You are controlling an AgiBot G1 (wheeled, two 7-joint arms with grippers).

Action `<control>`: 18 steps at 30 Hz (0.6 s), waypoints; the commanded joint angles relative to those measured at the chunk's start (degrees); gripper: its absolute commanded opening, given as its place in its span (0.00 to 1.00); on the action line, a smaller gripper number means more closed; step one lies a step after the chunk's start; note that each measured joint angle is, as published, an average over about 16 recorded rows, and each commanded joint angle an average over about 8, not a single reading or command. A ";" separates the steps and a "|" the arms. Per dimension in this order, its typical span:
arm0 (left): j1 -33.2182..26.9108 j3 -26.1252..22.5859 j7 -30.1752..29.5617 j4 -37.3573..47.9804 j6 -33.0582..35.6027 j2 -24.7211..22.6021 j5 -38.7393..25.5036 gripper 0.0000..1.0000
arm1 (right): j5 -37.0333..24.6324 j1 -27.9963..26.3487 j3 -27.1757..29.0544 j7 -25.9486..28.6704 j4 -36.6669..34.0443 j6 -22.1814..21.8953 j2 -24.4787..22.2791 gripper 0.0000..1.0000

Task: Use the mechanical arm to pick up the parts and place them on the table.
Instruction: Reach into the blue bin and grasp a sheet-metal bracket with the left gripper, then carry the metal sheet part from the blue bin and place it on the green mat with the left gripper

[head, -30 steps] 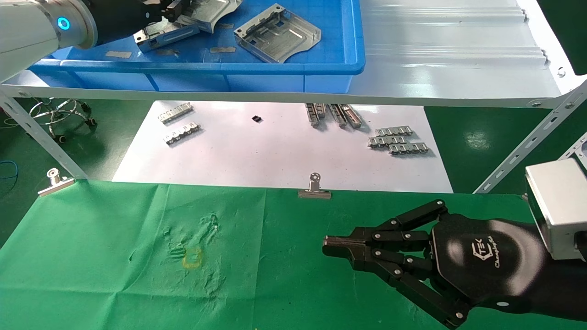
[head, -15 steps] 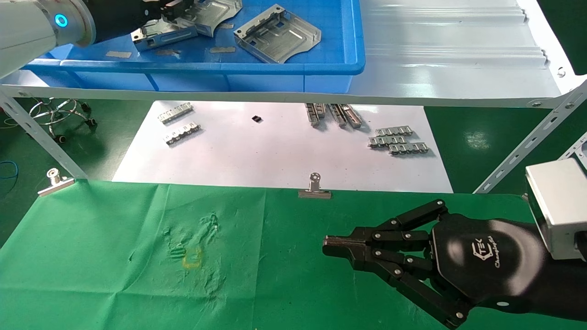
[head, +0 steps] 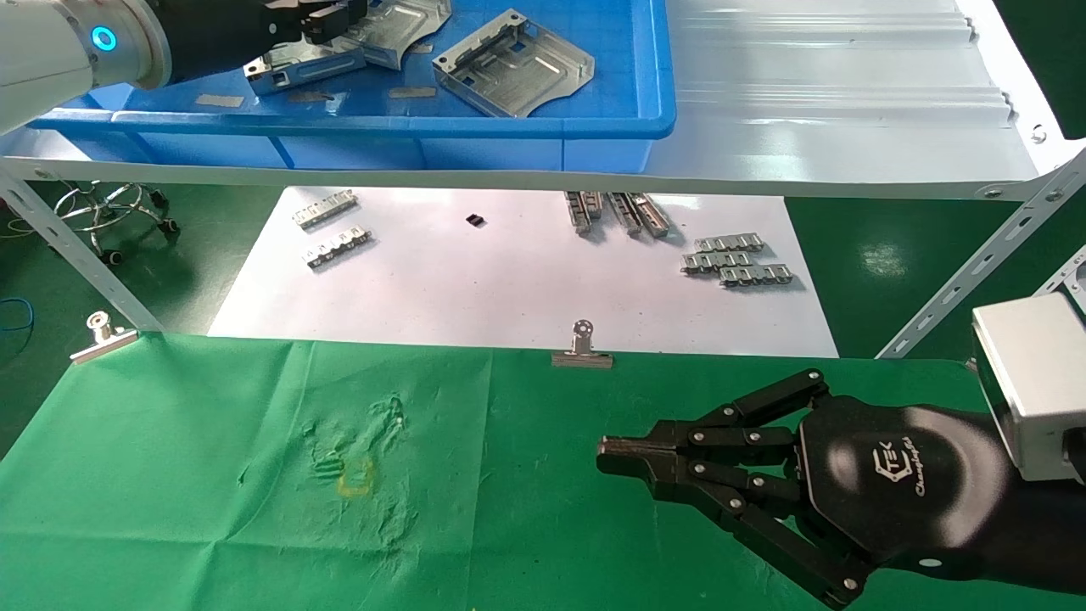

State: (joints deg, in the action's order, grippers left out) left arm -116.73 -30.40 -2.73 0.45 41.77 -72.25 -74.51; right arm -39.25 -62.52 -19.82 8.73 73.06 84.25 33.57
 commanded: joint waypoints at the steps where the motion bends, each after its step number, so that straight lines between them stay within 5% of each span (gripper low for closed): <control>1: -0.04 -0.09 -0.22 0.09 0.53 0.11 -0.13 0.00 | 0.00 0.00 0.00 0.00 0.00 0.00 0.00 0.00; 18: -0.09 -0.89 -1.28 -0.19 6.99 1.38 -1.30 0.00 | 0.01 -0.01 -0.02 -0.01 0.00 -0.01 -0.01 0.00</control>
State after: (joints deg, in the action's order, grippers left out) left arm -116.90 -31.06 -3.84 0.11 48.54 -70.78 -75.49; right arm -39.24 -62.53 -19.84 8.72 73.06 84.24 33.56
